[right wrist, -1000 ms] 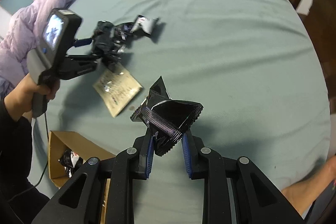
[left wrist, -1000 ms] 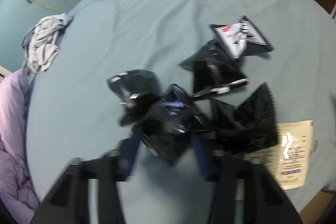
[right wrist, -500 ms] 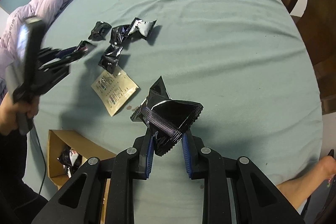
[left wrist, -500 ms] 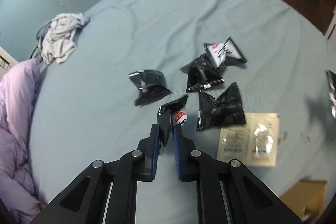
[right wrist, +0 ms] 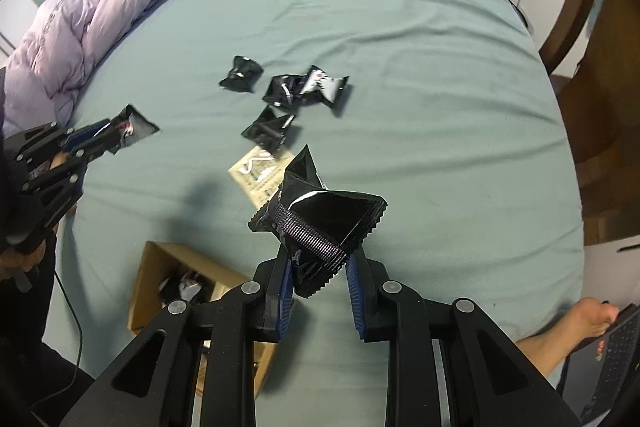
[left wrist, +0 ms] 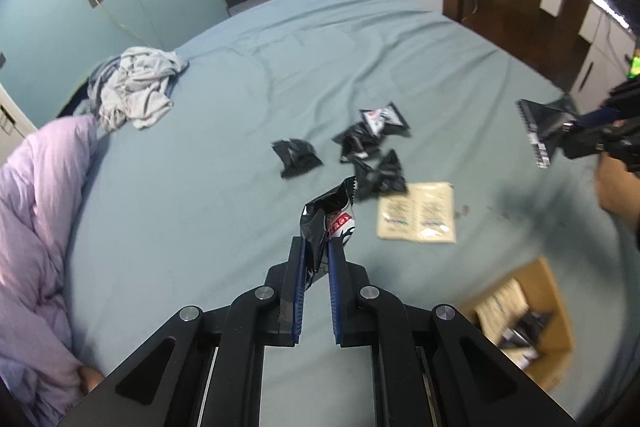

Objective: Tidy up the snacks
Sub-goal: 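Carry the deer-print packet into the box with the left gripper while the right carries the black packet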

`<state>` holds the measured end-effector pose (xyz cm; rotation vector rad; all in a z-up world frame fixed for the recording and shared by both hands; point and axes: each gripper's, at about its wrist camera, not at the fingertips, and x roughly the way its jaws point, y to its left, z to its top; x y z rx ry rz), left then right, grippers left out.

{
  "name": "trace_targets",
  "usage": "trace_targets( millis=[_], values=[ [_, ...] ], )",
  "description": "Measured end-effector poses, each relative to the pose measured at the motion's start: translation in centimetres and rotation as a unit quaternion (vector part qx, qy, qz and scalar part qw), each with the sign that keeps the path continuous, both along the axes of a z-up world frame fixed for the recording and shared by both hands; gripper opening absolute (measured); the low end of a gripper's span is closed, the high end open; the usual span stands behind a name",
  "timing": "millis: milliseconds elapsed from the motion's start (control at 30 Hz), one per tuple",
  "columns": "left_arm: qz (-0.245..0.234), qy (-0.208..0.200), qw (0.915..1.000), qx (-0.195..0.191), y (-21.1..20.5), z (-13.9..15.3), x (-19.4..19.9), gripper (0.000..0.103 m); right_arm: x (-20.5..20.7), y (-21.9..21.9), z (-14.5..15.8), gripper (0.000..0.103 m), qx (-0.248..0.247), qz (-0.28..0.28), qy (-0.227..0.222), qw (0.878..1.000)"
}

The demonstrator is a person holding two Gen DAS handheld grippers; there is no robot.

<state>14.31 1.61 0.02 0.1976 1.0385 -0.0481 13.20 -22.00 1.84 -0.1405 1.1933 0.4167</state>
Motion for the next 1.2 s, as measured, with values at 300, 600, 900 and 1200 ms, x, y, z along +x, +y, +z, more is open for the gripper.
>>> trace_targets(
  millis=[300, 600, 900, 1200],
  values=[
    [-0.045, 0.008, 0.9986, -0.024, -1.6, 1.5, -6.0, 0.010, -3.7, 2.3, 5.1, 0.022, 0.009, -0.023, -0.035, 0.999],
    [-0.078, 0.020, 0.9953, -0.055, -4.0, 3.1, -8.1, 0.010, -9.3, 1.6, 8.7, 0.022, -0.035, -0.028, -0.022, 0.999],
    [-0.059, 0.040, 0.9957, -0.059, -3.8, 2.2, -6.8, 0.010, -10.5, 2.2, 11.7, 0.022, 0.017, 0.033, -0.059, 0.998],
    [-0.014, 0.096, 0.9951, -0.022, -4.2, 4.7, -6.6, 0.010, -8.6, -1.3, 8.4, 0.022, 0.064, 0.028, -0.038, 0.997]
  ],
)
